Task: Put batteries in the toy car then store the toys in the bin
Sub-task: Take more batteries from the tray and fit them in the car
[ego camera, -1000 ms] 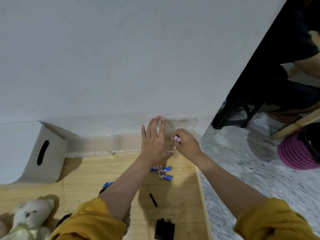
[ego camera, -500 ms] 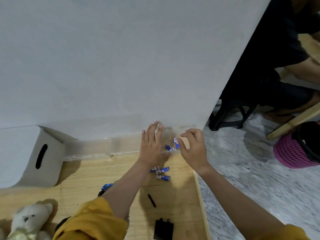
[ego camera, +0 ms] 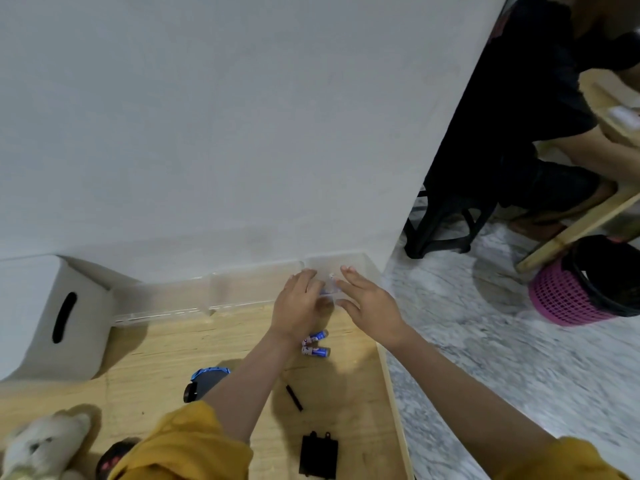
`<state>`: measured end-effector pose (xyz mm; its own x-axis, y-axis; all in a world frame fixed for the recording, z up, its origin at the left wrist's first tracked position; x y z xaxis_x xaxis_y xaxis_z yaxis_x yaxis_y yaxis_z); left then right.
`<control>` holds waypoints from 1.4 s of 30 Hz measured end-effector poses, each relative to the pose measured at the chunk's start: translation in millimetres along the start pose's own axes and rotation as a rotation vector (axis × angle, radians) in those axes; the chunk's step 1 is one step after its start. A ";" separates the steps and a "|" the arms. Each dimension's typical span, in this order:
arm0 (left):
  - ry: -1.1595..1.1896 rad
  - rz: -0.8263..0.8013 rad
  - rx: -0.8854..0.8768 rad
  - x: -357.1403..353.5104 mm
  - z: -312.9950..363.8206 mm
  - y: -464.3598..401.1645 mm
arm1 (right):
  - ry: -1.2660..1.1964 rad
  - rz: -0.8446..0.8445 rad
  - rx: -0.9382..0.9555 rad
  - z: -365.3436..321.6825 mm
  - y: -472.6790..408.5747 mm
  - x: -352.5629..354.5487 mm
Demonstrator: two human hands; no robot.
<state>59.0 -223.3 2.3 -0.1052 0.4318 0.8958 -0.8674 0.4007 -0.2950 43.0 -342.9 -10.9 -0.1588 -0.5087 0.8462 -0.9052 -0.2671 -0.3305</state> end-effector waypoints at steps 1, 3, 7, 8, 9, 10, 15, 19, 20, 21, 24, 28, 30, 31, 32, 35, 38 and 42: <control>-0.014 -0.008 -0.008 -0.9 -0.9 -0.8 | 0.026 -0.005 0.015 -1.1 -0.1 -1.7; -0.041 -0.026 -0.019 -4.5 -4.0 -1.5 | 0.082 0.015 0.039 -3.7 -2.0 -2.2; -0.076 0.002 -0.046 -6.8 -5.4 -0.9 | 0.172 0.116 0.111 -6.8 -3.9 -1.0; -0.077 0.025 -0.056 -5.7 -4.7 -0.9 | 0.202 0.134 0.138 -7.9 -2.7 -2.0; -0.082 0.043 -0.064 -4.4 -4.0 -1.2 | 0.234 0.148 0.162 -9.1 -1.5 -3.0; -0.085 0.059 -0.073 -3.9 -3.5 -1.9 | 0.255 0.157 0.176 -10.0 -0.8 -3.8; -0.046 -0.045 -0.051 -11.1 -10.7 0.2 | 0.211 0.139 0.145 -10.9 0.0 -5.3; 0.039 -0.218 0.039 -13.0 -19.4 14.8 | 0.289 0.028 0.140 -18.6 5.7 -5.3; 0.064 -0.238 0.062 -11.0 -22.1 23.5 | 0.288 0.024 0.171 -24.7 10.3 -6.6; 0.101 -0.236 0.111 -6.4 -26.0 34.1 | 0.263 0.024 0.207 -31.6 15.9 -9.4; 0.233 -0.118 0.313 16.4 -40.4 76.8 | 0.154 -0.017 0.262 -51.3 32.5 -27.6; 0.226 -0.019 0.541 45.1 -55.4 144.9 | 0.044 -0.185 0.194 -64.1 38.3 -67.4; 0.160 0.022 0.629 58.4 -63.5 177.0 | -0.023 -0.268 0.110 -63.8 35.0 -83.2; 0.151 0.043 0.683 64.2 -68.6 193.0 | -0.035 -0.293 0.087 -63.8 33.2 -89.6; 0.151 0.062 0.739 69.3 -74.2 208.2 | -0.027 -0.301 0.080 -64.5 32.2 -95.2; 0.162 0.085 0.815 76.9 -89.3 243.9 | 0.032 -0.221 0.038 -63.8 33.4 -100.1; 0.210 0.030 0.838 72.8 -101.7 265.5 | 0.130 -0.138 0.032 -64.6 33.9 -97.6; 0.299 -0.038 0.832 65.2 -102.2 270.4 | 0.170 -0.179 0.042 -67.2 31.5 -96.2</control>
<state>-132.7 -4.2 -53.0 -0.0389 0.6702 0.7412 -0.9528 -0.2483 0.1745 3.3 -247.4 -74.6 -0.0648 -0.3067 0.9496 -0.9084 -0.3758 -0.1834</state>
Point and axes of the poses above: each hand's wrist, its own y-axis away from the middle knuckle, its own x-axis out of the back of the hand, z = x × y, the point moved 8 cm from there along -y, towards the middle knuckle, and after that the axes turned 5 degrees about x, right-handed, at the moved point
